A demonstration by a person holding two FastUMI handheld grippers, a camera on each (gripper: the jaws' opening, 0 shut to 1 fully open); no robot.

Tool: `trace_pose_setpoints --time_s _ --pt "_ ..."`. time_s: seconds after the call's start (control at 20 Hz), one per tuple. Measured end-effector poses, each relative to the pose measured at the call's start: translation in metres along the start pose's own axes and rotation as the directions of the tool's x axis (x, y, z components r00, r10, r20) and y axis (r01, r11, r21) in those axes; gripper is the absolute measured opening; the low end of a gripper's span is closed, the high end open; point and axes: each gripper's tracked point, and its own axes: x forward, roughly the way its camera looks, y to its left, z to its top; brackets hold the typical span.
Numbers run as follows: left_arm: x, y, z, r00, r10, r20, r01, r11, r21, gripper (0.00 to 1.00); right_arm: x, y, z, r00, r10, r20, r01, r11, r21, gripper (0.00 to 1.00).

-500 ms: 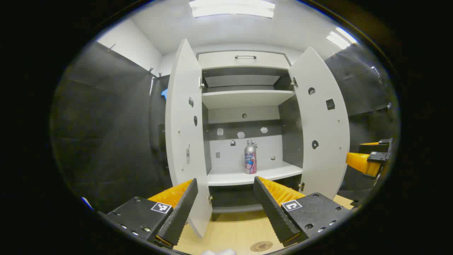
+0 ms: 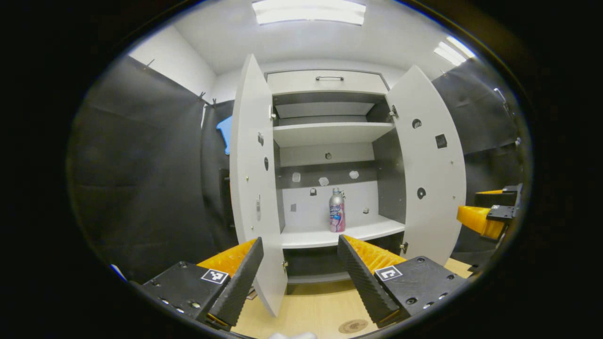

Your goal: Grasp the bottle in the cabinet with the left hand and place it on the coaster, then close the right door with the right hand and the left door with the left hand.

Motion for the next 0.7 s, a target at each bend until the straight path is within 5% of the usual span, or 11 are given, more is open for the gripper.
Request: trace_pose_setpoints --time_s 0.7 --pt "0.072 -0.030 0.001 0.999 -0.054 -0.001 0.054 0.998 -0.015 0.97 0.017 -0.003 0.004 0.999 -0.013 -0.039 0.015 0.999 0.041 1.00"
